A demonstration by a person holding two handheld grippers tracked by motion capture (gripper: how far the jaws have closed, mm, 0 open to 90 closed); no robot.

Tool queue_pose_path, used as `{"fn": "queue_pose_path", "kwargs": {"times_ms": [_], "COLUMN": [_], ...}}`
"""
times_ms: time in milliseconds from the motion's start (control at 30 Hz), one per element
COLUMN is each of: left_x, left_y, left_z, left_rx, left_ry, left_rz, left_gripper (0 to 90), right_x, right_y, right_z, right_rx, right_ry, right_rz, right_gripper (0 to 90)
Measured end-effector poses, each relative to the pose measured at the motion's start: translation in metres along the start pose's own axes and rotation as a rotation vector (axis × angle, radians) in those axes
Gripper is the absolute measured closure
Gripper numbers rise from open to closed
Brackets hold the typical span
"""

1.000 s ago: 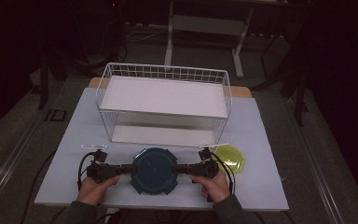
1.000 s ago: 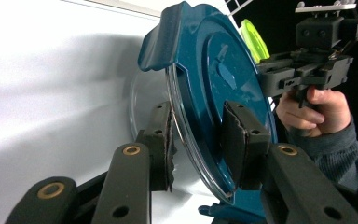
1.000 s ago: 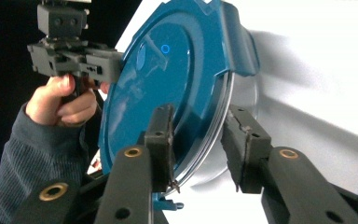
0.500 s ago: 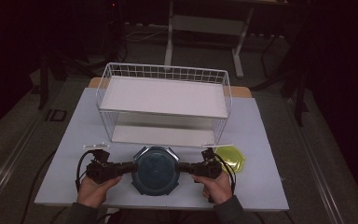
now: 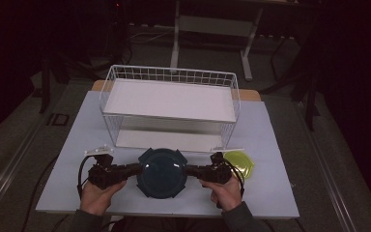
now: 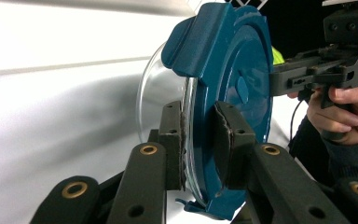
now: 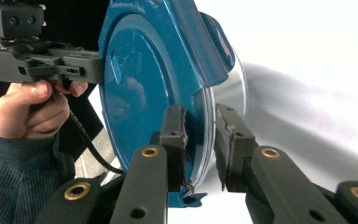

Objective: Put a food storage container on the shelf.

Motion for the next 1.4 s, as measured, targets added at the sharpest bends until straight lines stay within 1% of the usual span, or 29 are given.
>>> {"fn": "queue_pose_path", "kwargs": {"times_ms": [33, 233, 467, 633, 867, 1100, 1267, 1400], "left_x": [-0.001, -0.002, -0.005, -0.010, -0.019, -0.030, -0.036, -0.040], "left_y": [-0.002, -0.010, -0.021, -0.032, -0.049, -0.067, -0.078, -0.085], "left_z": [0.002, 0.013, 0.024, 0.035, 0.056, 0.080, 0.098, 0.112], "left_rx": [0.006, 0.034, 0.058, 0.078, 0.110, 0.147, 0.164, 0.186], "left_ry": [-0.001, -0.020, -0.041, -0.061, -0.090, -0.110, -0.128, -0.143], "left_rz": [0.003, 0.000, -0.007, -0.005, -0.005, 0.001, 0.012, 0.019], "left_gripper": [75.1, 75.1, 75.2, 75.1, 75.2, 75.1, 75.1, 75.0], "right_x": [-0.002, -0.012, -0.026, -0.037, -0.057, -0.074, -0.084, -0.092], "right_y": [0.001, 0.006, 0.013, 0.020, 0.034, 0.047, 0.054, 0.059], "right_z": [0.002, 0.013, 0.025, 0.038, 0.058, 0.080, 0.094, 0.107], "right_rx": [-0.006, -0.029, -0.062, -0.087, -0.116, -0.136, -0.134, -0.136], "right_ry": [-0.012, -0.043, -0.064, -0.089, -0.129, -0.170, -0.197, -0.215], "right_rz": [-0.001, -0.010, -0.023, -0.032, -0.046, -0.042, -0.040, -0.038], "right_gripper": [74.7, 74.7, 74.7, 74.6, 74.6, 74.6, 74.5, 74.5]}}
Point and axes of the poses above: each handheld gripper's, and its own axes: x roughly forward along the jaws, z roughly out of its top, y roughly to its left, the point moved 3 cm from there along x, roughly forward along the jaws, and after that the axes turned 15 degrees about -z, right-handed, at the moved point
